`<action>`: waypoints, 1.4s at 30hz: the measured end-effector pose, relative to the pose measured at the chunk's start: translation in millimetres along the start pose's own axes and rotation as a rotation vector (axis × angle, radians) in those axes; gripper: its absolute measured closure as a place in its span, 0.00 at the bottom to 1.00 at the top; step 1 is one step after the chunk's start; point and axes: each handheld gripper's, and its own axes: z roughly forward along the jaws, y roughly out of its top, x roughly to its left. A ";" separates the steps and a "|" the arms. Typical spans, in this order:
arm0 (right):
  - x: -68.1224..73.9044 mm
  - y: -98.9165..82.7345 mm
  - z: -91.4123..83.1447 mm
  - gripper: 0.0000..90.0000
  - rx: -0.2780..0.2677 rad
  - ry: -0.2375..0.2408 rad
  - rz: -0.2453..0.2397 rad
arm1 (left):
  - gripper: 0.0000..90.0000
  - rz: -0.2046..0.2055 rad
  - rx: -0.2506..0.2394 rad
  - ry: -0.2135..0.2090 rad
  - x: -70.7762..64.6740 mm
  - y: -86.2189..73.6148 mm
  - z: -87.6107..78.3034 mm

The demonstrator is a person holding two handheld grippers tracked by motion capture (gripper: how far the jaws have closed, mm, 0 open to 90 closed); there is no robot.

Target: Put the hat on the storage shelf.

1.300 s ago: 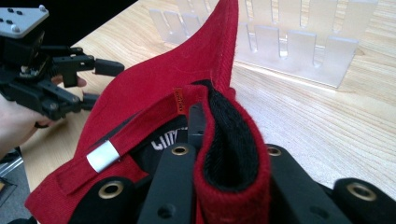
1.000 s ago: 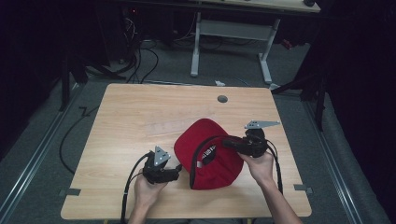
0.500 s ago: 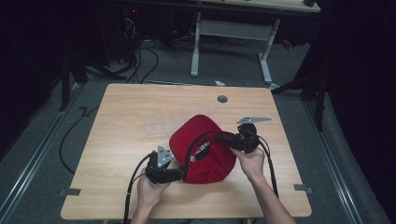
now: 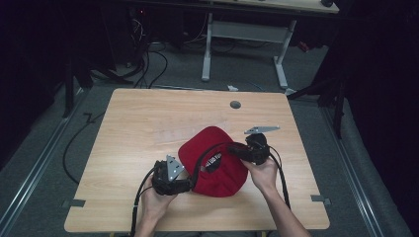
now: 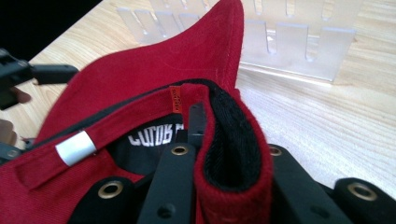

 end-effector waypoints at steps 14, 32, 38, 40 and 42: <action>3.4 -4.2 8.1 0.92 0.040 0.028 0.015 | 0.16 0.095 0.006 -0.047 -1.5 15.7 -7.3; -13.1 -24.3 12.9 0.91 0.129 0.074 0.080 | 0.16 0.136 0.066 -0.089 -14.5 2.0 -0.7; -11.1 -21.7 14.7 0.91 0.133 0.087 0.083 | 0.17 0.152 0.067 -0.088 -13.2 2.6 -0.7; -10.8 -20.0 14.9 0.91 0.137 0.092 0.081 | 0.18 0.162 0.062 -0.083 -12.1 3.8 -1.3; -11.0 -18.5 14.3 0.91 0.139 0.098 0.070 | 0.18 0.164 0.061 -0.085 -12.7 3.7 -1.1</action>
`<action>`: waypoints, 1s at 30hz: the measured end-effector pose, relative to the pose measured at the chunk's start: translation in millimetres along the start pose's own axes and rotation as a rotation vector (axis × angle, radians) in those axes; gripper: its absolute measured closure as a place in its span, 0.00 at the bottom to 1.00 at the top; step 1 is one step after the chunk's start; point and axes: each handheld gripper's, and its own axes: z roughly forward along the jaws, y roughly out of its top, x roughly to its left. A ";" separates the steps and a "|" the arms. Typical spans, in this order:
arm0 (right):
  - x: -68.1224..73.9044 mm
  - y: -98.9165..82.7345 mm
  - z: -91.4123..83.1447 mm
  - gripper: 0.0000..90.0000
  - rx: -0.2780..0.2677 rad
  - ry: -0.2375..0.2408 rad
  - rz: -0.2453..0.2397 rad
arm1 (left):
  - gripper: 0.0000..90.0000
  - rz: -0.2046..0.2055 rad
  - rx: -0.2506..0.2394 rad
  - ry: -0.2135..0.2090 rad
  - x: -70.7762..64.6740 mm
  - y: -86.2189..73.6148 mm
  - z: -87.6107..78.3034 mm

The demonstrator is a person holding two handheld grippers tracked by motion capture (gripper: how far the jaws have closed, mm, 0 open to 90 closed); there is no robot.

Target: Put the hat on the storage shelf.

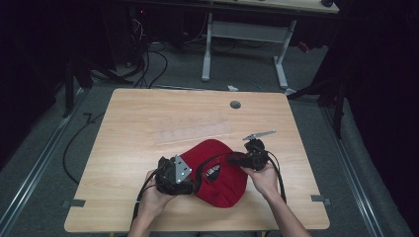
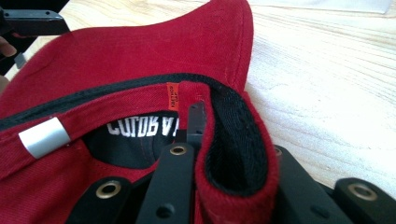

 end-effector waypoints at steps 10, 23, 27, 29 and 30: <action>3.4 3.1 4.3 0.91 0.005 0.059 0.008 | 0.24 0.019 0.017 -0.015 -3.4 -1.1 0.6; 4.5 2.0 3.6 0.89 -0.039 0.098 -0.010 | 0.67 -0.119 0.046 -0.154 0.3 11.2 -10.5; 3.3 2.7 5.3 0.88 -0.043 0.117 -0.010 | 0.73 -0.145 0.051 -0.172 1.2 15.4 -13.7; 3.4 3.7 6.0 0.87 -0.053 0.122 -0.016 | 0.76 -0.137 0.060 -0.184 -0.3 17.0 -15.7; 3.4 4.2 5.9 0.85 -0.058 0.128 -0.009 | 0.80 -0.130 0.063 -0.190 -1.4 17.8 -16.4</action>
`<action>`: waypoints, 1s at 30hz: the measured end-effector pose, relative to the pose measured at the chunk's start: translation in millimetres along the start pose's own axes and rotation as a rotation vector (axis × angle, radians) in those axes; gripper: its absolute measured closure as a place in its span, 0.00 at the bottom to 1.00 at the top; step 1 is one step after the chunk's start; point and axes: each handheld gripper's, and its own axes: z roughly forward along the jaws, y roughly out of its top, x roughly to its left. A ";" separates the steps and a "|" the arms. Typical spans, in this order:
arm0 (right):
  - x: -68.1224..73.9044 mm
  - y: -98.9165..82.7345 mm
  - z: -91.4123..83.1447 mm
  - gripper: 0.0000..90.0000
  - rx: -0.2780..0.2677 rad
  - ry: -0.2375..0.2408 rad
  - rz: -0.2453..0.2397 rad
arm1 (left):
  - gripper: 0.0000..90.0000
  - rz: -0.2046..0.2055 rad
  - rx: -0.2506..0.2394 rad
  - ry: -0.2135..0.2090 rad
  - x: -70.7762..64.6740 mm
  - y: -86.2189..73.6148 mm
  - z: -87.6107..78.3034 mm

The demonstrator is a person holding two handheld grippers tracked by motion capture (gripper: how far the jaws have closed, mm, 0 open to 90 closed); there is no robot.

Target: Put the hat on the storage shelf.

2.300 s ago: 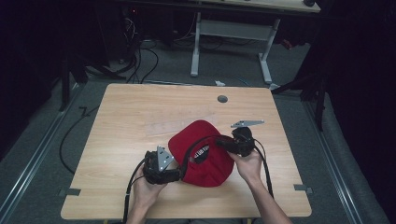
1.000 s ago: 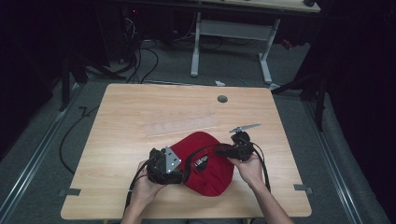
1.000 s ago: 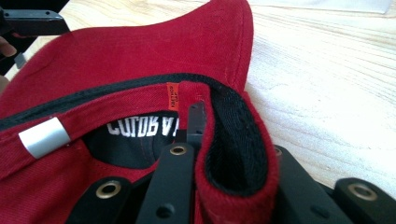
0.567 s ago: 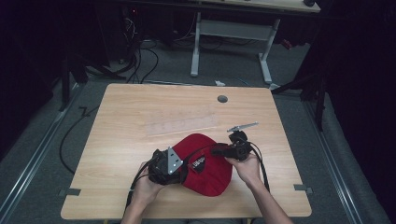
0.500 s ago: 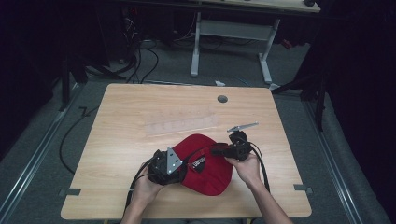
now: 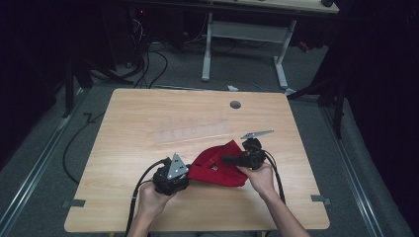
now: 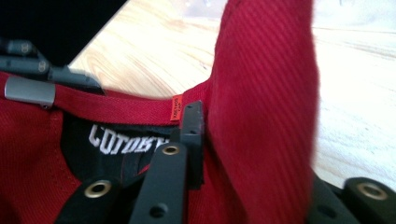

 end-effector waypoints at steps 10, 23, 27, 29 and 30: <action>-7.2 6.5 -17.2 0.60 -0.155 0.006 0.063 | 0.93 0.071 0.045 -0.042 -11.0 4.9 -3.4; -17.6 -4.8 -69.6 0.46 -0.337 -0.203 0.006 | 0.94 -0.012 -0.013 0.015 4.8 22.6 -15.7; -24.9 -21.5 -60.0 0.47 -0.271 -0.279 -0.026 | 0.94 -0.067 -0.050 0.050 16.4 30.8 -21.4; -28.4 -30.1 -53.3 0.50 -0.227 -0.304 -0.029 | 0.94 -0.097 -0.067 0.069 22.3 35.5 -22.6; -30.8 -36.7 -48.2 0.51 -0.197 -0.325 -0.028 | 0.94 -0.110 -0.073 0.079 25.6 37.7 -23.1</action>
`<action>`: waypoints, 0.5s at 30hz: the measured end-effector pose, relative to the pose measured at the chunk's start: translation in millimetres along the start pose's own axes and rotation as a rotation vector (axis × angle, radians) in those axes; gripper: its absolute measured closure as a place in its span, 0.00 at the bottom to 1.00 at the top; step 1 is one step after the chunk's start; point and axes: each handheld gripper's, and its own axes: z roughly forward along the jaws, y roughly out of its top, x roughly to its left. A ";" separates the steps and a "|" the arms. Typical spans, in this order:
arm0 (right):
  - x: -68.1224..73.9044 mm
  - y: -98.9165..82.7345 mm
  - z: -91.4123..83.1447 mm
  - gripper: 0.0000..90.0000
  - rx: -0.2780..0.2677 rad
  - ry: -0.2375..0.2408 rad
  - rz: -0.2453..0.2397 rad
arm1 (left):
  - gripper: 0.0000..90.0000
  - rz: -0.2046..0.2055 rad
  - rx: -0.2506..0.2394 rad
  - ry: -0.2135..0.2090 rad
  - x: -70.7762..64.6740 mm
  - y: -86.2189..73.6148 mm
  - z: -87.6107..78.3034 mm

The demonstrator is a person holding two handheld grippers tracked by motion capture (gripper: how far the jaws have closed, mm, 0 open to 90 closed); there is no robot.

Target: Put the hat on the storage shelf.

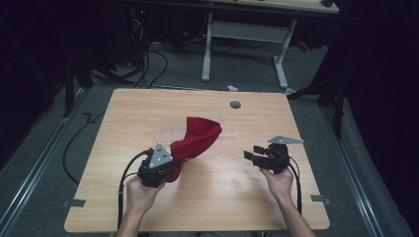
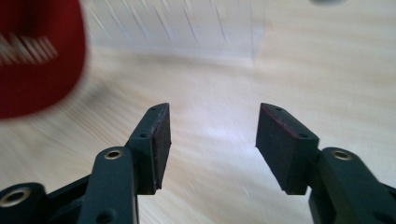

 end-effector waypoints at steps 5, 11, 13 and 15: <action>-2.9 -28.4 15.4 0.51 0.070 -0.068 -0.011 | 0.94 -0.063 -0.024 0.034 13.1 11.4 1.6; -4.7 -48.2 26.0 0.48 0.100 -0.152 -0.043 | 0.94 -0.079 -0.041 0.062 18.6 22.9 2.0; -4.2 -51.7 27.6 0.47 0.099 -0.178 -0.057 | 0.94 -0.088 -0.052 0.068 21.2 28.0 1.8; -3.4 -55.3 29.0 0.46 0.095 -0.194 -0.078 | 0.94 -0.105 -0.067 0.077 24.8 33.8 1.1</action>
